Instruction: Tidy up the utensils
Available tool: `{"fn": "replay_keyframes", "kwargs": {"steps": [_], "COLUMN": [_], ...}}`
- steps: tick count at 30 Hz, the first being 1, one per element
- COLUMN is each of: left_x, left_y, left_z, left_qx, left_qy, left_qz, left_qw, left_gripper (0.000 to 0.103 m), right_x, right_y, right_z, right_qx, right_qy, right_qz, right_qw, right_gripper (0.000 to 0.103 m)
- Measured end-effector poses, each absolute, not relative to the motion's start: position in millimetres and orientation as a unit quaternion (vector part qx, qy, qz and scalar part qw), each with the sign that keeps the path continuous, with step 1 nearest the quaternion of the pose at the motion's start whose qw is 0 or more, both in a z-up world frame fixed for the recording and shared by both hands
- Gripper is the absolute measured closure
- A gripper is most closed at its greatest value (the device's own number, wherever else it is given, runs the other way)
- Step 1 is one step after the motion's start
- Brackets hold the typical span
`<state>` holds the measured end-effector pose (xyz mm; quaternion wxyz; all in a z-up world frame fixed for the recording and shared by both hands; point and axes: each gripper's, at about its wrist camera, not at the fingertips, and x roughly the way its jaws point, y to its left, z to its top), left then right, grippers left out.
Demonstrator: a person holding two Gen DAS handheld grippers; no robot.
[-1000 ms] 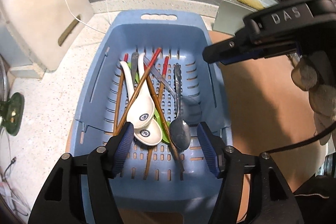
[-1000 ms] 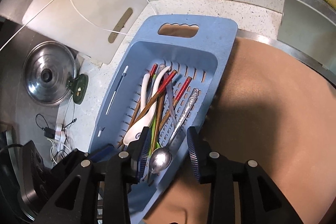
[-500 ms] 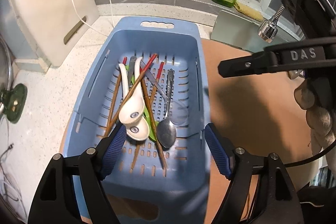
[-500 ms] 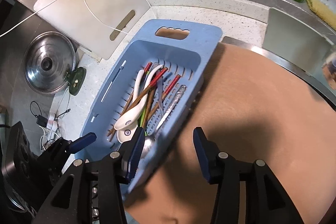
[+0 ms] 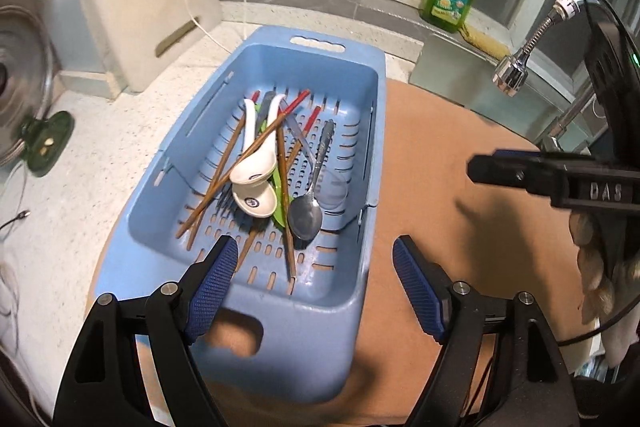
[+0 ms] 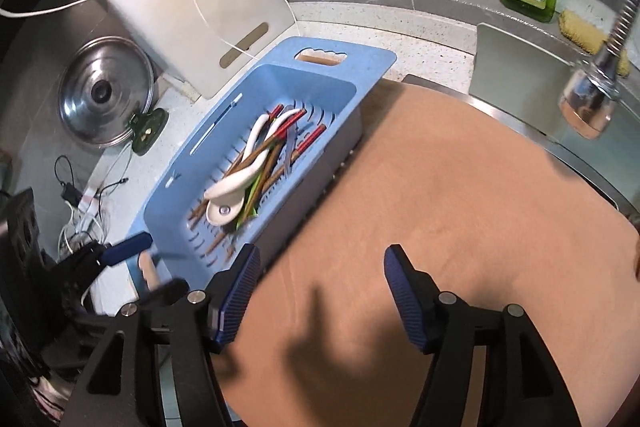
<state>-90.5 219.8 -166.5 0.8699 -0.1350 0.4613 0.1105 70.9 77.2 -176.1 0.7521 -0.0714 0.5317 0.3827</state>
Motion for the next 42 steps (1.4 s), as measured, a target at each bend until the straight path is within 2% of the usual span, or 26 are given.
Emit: {"fn": "replay_keyframes", "kwargs": {"steps": [11,20,27,30,42], "left_x": [-110,-120,-130,-135,-148], "left_y": [178,149,144,142,142], "left_z": [-119,-95,-76,-68,-56], "left_qx": [-0.151,-0.150,-0.150,-0.146,-0.138], "left_qy": [0.396,0.378,0.363,0.356,0.343], "left_qz": [0.179,0.181,0.202,0.214,0.231], "left_qw": [0.888,0.896,0.897,0.898,0.900], "left_gripper": [0.023,0.022,0.022,0.016,0.016], "right_x": [45,34,27,22,8], "right_y": [25,-5,-9,-8,-5], "right_z": [-130,-117,-100,-91,-80], "right_qx": [-0.062,-0.064,-0.065,-0.066,-0.063], "right_qy": [0.474,0.454,0.430,0.419,0.402], "right_qz": [0.397,0.382,0.389,0.394,0.404], "right_qw": [0.783,0.802,0.812,0.815,0.819], "right_gripper": [0.042,0.041,0.041,0.041,0.041]}}
